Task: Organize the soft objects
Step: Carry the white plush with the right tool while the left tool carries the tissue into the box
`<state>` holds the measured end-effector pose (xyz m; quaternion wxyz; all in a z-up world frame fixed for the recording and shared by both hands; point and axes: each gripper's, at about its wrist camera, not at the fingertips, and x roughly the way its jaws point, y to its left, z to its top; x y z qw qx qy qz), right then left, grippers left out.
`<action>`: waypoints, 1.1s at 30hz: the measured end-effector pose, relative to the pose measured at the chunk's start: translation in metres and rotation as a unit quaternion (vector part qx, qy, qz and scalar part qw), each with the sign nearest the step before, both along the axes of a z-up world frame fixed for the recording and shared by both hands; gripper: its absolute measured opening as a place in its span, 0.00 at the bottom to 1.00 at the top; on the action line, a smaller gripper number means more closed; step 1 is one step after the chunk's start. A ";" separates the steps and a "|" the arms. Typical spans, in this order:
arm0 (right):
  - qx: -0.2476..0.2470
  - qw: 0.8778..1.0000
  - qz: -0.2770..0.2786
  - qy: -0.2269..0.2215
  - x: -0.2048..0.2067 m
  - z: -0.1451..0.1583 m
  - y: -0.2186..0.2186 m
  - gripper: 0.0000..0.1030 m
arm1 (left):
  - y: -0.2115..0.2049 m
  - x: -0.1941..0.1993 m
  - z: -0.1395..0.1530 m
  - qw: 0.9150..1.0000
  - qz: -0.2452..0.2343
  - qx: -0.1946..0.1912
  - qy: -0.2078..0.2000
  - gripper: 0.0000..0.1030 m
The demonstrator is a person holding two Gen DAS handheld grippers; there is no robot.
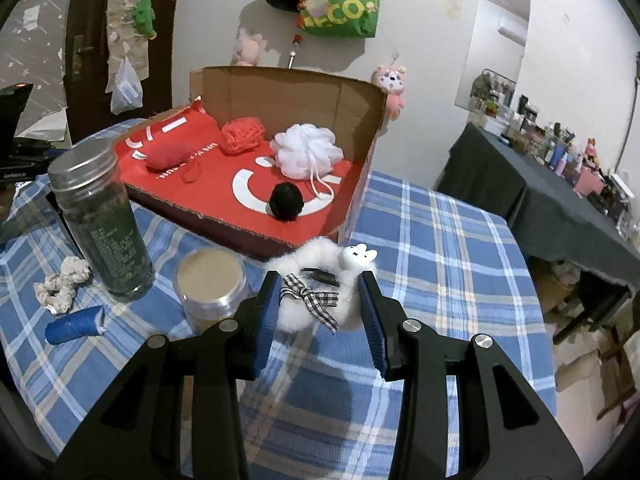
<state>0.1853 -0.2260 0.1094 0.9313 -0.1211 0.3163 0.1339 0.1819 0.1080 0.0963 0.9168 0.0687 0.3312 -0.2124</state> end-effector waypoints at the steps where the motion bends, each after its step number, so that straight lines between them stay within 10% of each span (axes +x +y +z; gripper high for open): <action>1: 0.000 1.000 0.003 -0.001 0.001 0.001 0.001 0.36 | -0.001 0.001 0.001 1.000 -0.002 0.001 -0.002 0.16; 15: 0.037 0.995 0.087 0.016 0.054 0.029 0.033 0.36 | -0.039 0.047 0.024 0.998 -0.053 -0.004 0.014 0.16; 33: 0.037 0.974 0.105 0.196 0.195 0.001 0.096 0.36 | -0.146 0.158 0.003 0.985 -0.097 0.085 0.113 0.16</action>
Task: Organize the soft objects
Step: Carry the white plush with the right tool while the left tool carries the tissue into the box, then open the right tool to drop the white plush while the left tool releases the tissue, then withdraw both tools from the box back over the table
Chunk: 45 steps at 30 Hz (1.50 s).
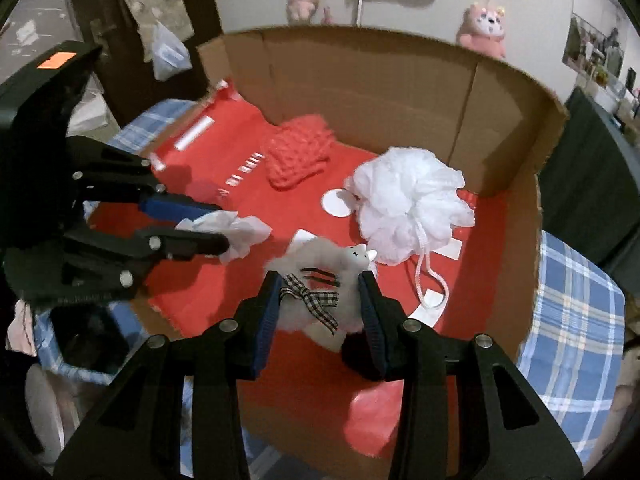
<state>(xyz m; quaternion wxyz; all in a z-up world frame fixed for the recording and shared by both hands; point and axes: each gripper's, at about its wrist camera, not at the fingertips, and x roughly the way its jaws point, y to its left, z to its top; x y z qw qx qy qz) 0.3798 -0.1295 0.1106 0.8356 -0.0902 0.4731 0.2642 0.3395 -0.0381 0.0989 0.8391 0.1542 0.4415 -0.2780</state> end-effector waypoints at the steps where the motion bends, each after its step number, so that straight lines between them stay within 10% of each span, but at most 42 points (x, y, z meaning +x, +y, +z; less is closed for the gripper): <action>1: 0.000 1.000 -0.002 0.011 0.005 -0.003 0.001 0.36 | -0.003 0.004 -0.004 1.000 0.001 0.009 0.004 0.16; 25: -0.048 0.996 -0.023 0.071 0.039 -0.040 0.010 0.39 | -0.016 0.035 -0.036 0.999 0.014 0.029 0.038 0.17; 45: -0.026 0.998 -0.045 0.030 0.009 0.000 0.008 0.62 | 0.008 -0.001 0.014 0.999 0.043 -0.021 -0.017 0.74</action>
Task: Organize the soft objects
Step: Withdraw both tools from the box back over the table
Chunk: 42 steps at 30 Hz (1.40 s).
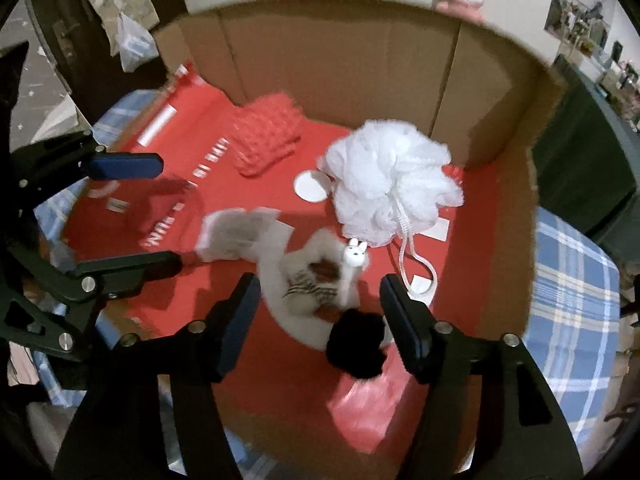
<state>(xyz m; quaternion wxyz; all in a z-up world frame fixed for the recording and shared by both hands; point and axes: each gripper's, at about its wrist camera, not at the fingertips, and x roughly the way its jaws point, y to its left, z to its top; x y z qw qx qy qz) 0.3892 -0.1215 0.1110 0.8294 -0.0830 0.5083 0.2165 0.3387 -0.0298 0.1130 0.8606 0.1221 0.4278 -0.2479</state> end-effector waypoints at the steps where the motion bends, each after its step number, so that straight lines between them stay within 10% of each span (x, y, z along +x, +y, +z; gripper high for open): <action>1: 0.005 1.000 -0.003 -0.009 -0.009 0.009 -0.005 0.64 | 0.002 -0.007 0.006 1.000 0.007 -0.005 -0.010 0.75; 22: 0.059 0.972 -0.045 -0.225 -0.214 0.127 -0.027 0.82 | 0.030 -0.188 0.101 0.969 0.077 -0.109 -0.207 1.00; 42: 0.036 0.937 -0.120 -0.325 -0.338 0.057 -0.023 0.89 | 0.050 -0.296 0.044 0.939 0.177 -0.133 -0.263 1.00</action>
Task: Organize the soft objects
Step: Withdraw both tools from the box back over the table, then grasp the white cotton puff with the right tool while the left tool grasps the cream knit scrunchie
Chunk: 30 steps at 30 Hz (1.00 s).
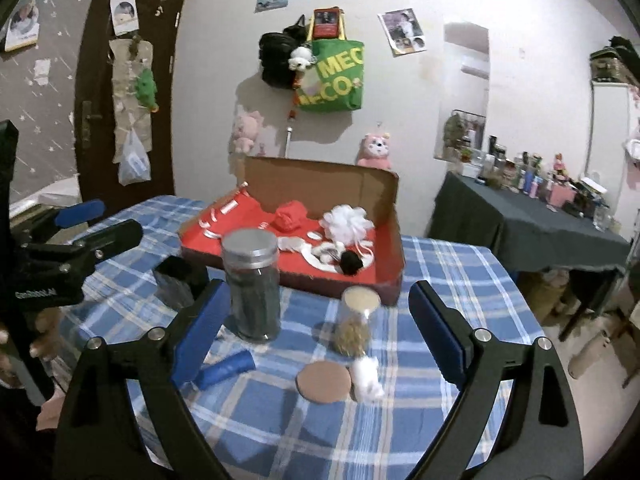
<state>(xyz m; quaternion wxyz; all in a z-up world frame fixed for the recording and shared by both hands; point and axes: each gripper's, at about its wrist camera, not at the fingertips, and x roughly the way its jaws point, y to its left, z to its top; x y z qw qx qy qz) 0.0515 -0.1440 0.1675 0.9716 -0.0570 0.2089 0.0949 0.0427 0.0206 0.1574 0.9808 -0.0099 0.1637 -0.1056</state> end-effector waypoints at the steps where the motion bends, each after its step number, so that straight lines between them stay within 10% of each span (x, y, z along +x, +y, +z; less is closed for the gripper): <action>1: 0.001 1.000 -0.003 0.002 -0.002 -0.005 -0.001 0.89 | 0.000 -0.001 -0.005 1.000 0.002 -0.001 0.005 1.00; 30: 0.058 0.986 -0.070 0.142 0.058 -0.106 -0.062 0.82 | -0.011 0.044 -0.114 0.983 0.008 0.030 0.183 0.89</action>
